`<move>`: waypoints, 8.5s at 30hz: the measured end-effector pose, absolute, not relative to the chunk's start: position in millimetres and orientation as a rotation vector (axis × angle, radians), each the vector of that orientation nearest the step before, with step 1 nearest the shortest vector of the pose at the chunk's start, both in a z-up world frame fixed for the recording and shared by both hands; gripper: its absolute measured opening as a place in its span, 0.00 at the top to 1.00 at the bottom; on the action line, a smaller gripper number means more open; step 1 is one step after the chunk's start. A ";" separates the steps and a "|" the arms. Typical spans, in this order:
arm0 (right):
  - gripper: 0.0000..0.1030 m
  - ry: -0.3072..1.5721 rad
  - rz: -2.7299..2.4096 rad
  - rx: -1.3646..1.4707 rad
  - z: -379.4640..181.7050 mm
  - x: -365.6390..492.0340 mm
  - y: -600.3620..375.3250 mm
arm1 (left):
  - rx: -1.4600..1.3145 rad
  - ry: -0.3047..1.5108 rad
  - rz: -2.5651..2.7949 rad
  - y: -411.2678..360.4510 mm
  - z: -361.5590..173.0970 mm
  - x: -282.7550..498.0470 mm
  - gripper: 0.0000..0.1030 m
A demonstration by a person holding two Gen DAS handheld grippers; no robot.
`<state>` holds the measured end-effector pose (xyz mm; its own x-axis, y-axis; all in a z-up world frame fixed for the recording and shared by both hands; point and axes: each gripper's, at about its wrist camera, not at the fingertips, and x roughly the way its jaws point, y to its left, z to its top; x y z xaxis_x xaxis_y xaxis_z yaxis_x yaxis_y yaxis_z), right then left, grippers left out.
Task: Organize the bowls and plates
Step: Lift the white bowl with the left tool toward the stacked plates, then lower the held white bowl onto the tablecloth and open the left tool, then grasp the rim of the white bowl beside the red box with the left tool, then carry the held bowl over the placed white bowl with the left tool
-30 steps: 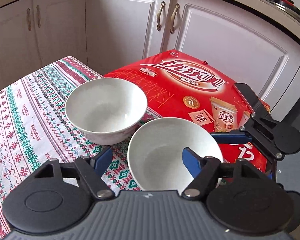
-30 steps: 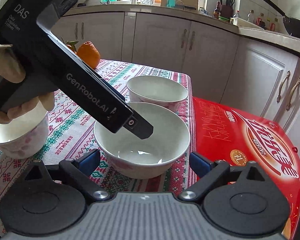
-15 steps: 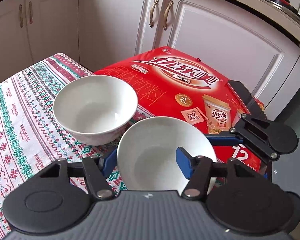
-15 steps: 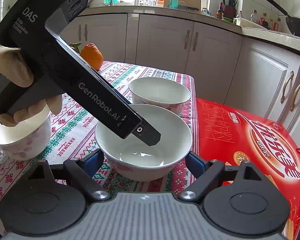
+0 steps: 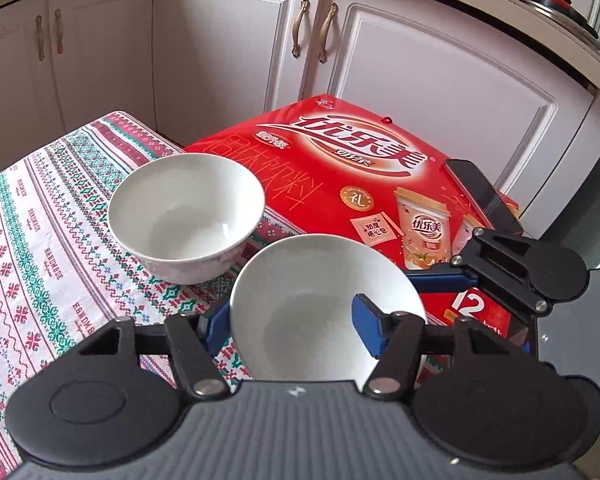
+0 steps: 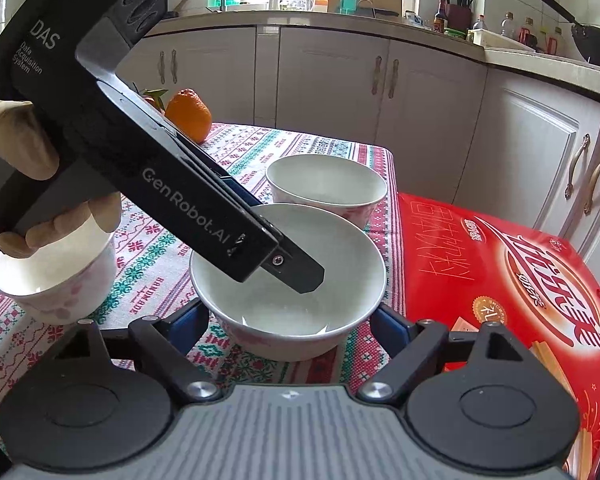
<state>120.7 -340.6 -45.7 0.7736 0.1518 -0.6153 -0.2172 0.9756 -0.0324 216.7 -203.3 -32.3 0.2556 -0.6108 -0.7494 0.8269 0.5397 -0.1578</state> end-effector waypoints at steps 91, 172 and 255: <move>0.02 0.665 0.471 -0.100 2.0 103.5 -220.6 | 0.120 0.773 -0.806 -26.1 -1.1 175.9 0.09; 0.13 0.628 0.275 -0.151 -51.6 242.4 -360.0 | 0.308 0.882 -0.972 -222.0 -40.5 338.1 0.29; 0.13 0.682 0.524 -0.179 14.7 110.6 -218.0 | 0.153 0.793 -0.837 -38.1 13.3 173.8 0.28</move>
<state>110.6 -218.0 14.7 0.6534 0.4016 -0.6417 -0.5160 0.8565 0.0107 173.8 -38.1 13.3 0.4071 -0.6066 -0.6829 0.7148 0.6770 -0.1753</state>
